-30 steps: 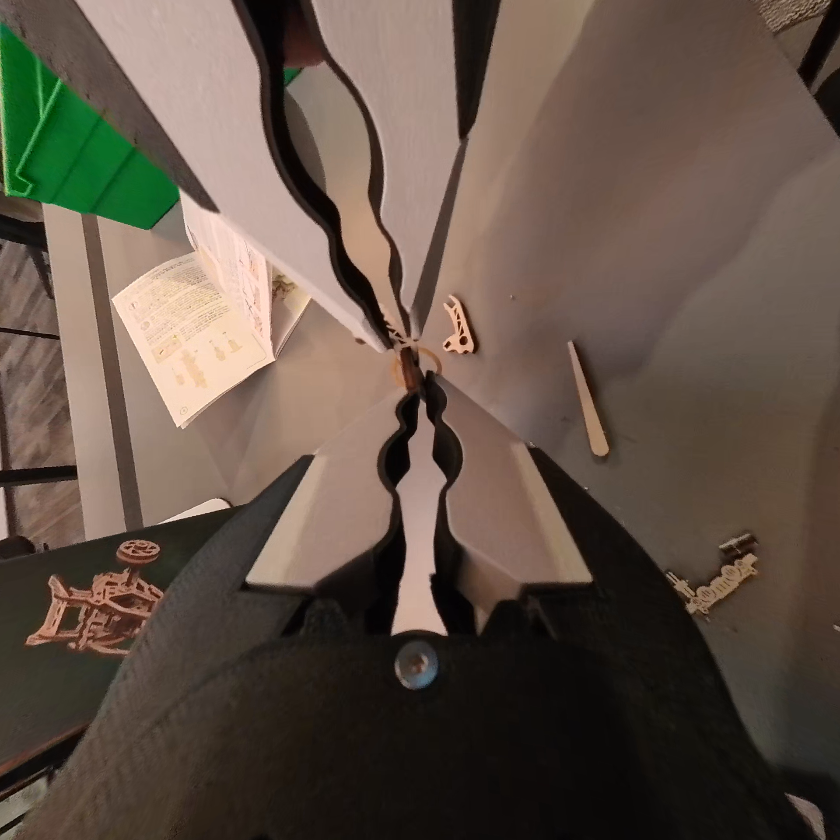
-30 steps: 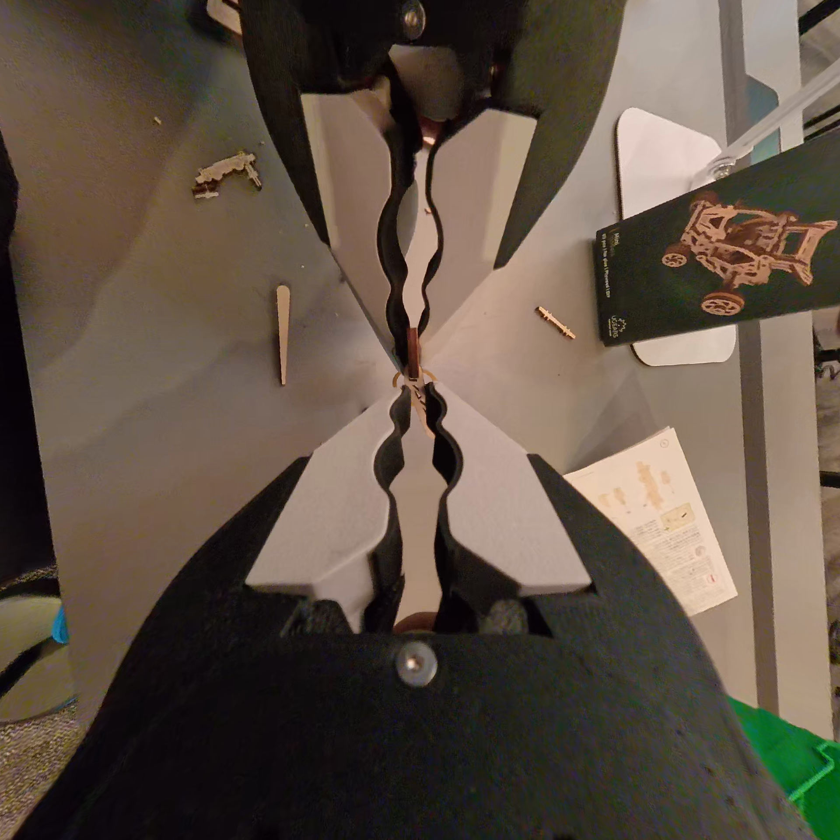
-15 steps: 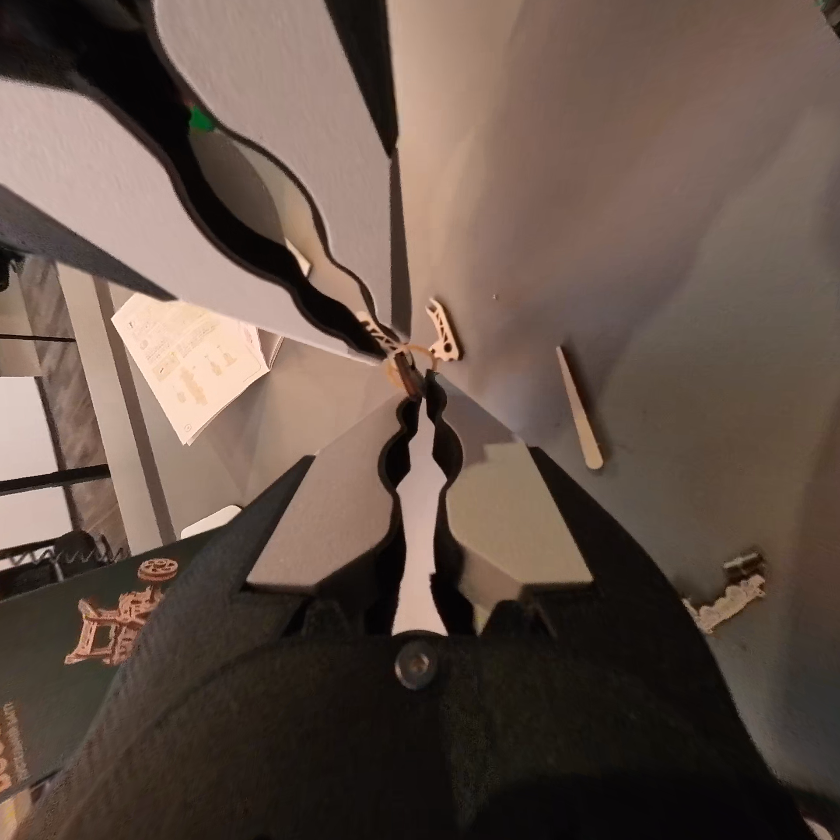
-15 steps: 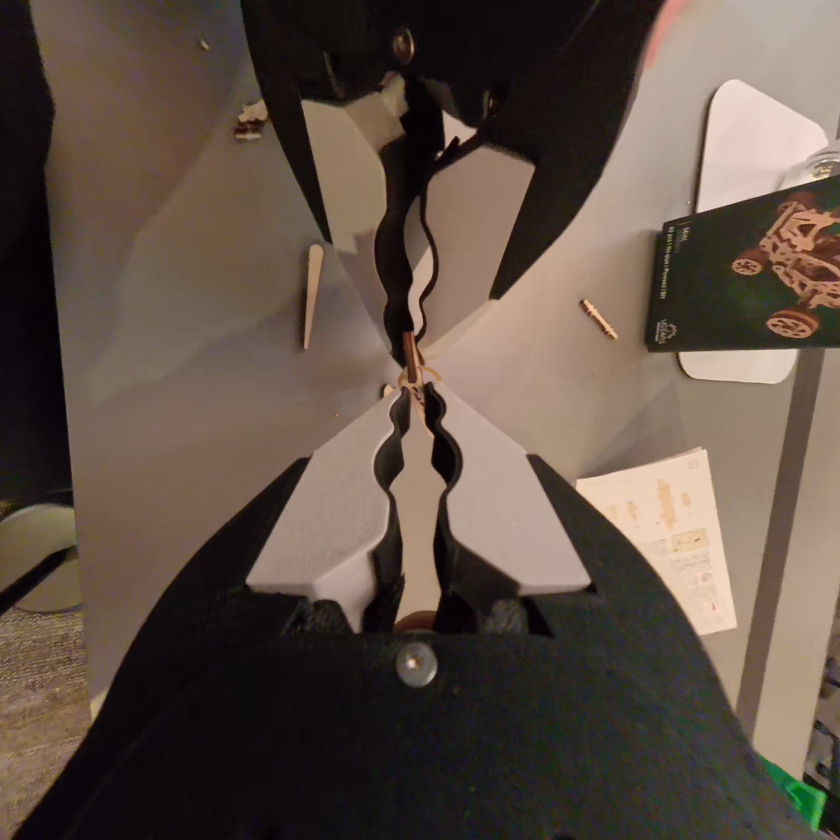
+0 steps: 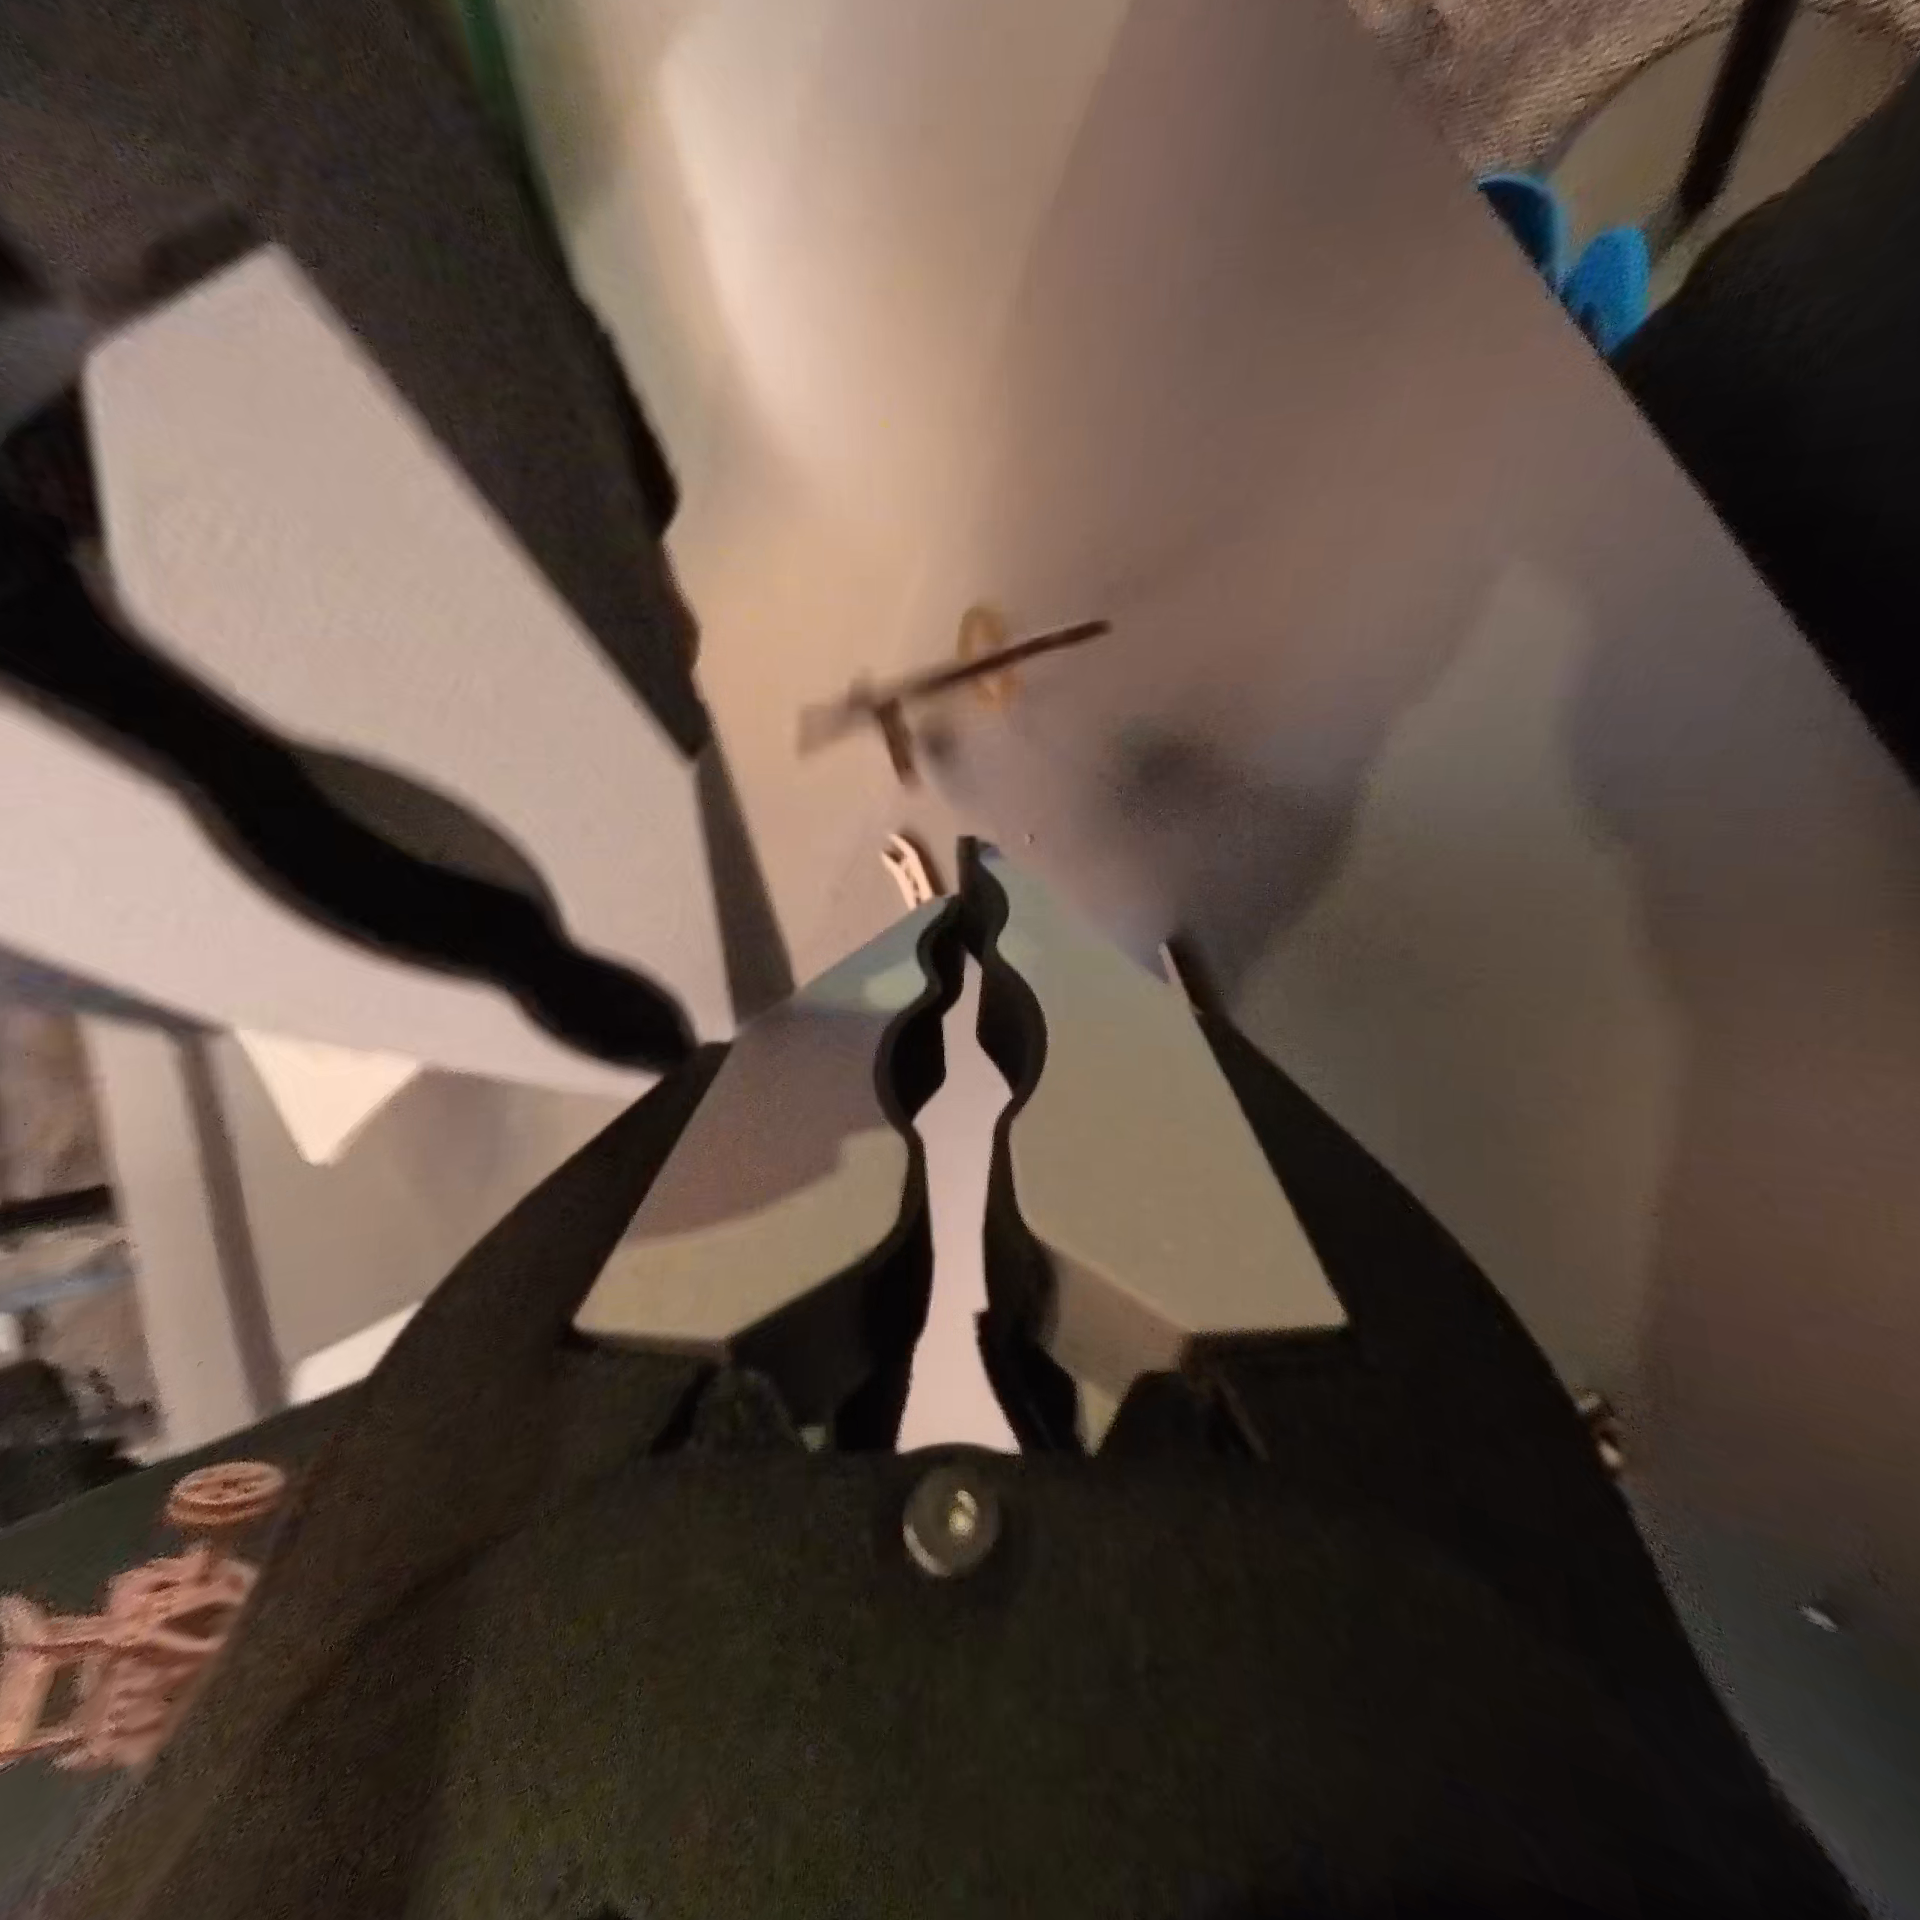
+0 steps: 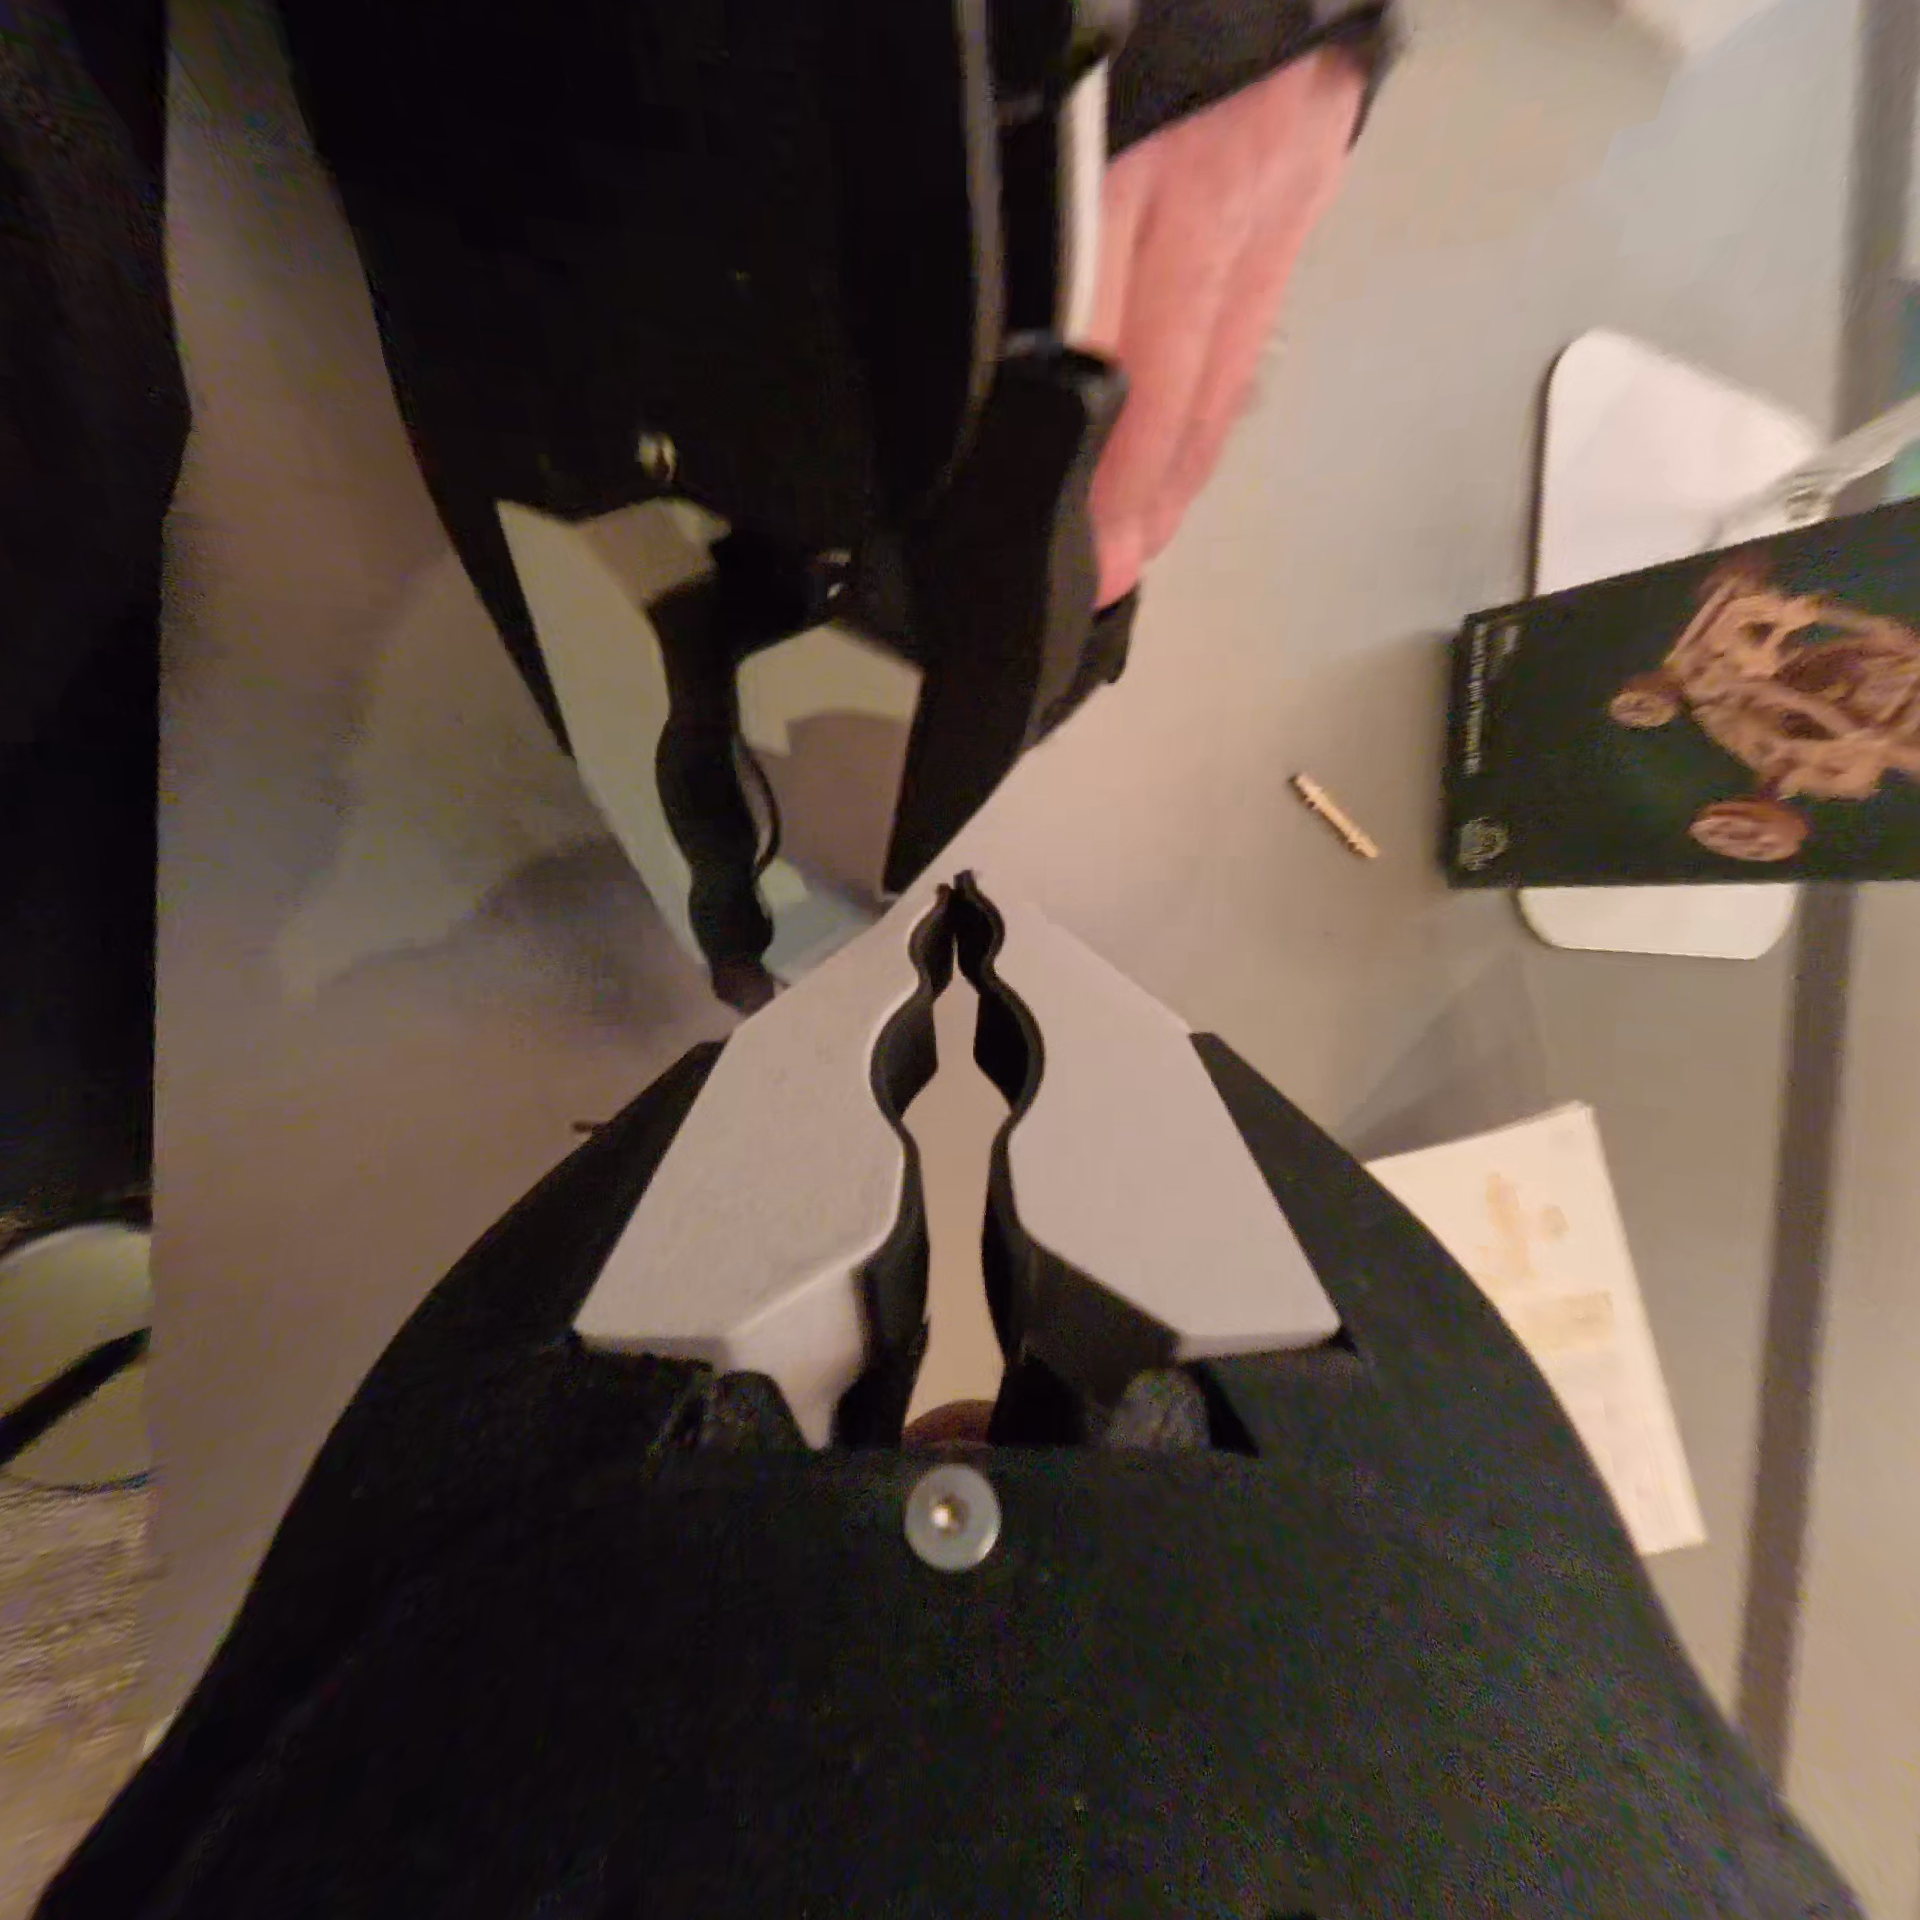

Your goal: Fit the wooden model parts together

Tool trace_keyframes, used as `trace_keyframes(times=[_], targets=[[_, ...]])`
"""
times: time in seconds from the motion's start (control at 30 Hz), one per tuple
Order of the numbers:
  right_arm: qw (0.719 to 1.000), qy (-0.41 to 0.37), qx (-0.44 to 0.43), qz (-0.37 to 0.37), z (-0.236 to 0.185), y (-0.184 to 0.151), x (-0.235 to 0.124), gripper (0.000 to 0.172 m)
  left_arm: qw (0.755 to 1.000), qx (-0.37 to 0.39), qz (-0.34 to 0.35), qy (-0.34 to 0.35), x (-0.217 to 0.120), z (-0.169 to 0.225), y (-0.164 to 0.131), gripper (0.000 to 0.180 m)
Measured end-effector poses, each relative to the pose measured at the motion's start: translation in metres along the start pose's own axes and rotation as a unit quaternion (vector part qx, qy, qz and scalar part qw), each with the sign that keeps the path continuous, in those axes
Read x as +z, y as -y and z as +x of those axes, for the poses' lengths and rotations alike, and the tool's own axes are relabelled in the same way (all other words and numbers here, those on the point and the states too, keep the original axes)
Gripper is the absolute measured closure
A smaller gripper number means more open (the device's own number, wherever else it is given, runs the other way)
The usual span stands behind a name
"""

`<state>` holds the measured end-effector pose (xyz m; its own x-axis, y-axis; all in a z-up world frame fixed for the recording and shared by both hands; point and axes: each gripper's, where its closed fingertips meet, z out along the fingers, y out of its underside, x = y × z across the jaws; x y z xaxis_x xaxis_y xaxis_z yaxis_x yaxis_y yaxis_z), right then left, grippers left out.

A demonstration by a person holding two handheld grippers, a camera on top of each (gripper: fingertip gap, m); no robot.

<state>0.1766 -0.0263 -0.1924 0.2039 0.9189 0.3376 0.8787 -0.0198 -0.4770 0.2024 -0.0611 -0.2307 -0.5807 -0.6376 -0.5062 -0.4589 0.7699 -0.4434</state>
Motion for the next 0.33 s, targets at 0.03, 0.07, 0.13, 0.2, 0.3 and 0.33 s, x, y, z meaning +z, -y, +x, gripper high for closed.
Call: trace_keyframes(times=[0.03,0.07,0.13,0.2,0.3,0.33], targets=[[1.0,0.0,0.01,0.001,-0.001,-0.004,0.002,0.172,1.0,-0.017,-0.011,-0.01,0.002,-0.001,-0.009,0.18],[1.0,-0.01,0.026,0.005,0.003,-0.007,0.001,0.172,0.999,-0.022,-0.029,-0.009,0.004,-0.002,-0.019,0.18],[0.996,-0.013,0.077,0.031,0.006,-0.013,-0.008,0.172,0.999,-0.032,-0.021,-0.017,0.005,-0.002,-0.022,0.18],[0.992,-0.016,0.12,0.028,0.006,-0.032,-0.014,0.172,0.999,-0.037,-0.017,-0.016,0.004,-0.003,-0.024,0.18],[0.983,-0.029,0.174,0.051,0.007,-0.043,-0.033,0.172,0.998,-0.06,-0.016,-0.008,0.001,-0.011,-0.032,0.18],[0.981,-0.044,0.185,0.048,0.008,-0.049,-0.038,0.17,0.997,-0.072,-0.009,-0.006,0.0,-0.014,-0.032,0.18]])
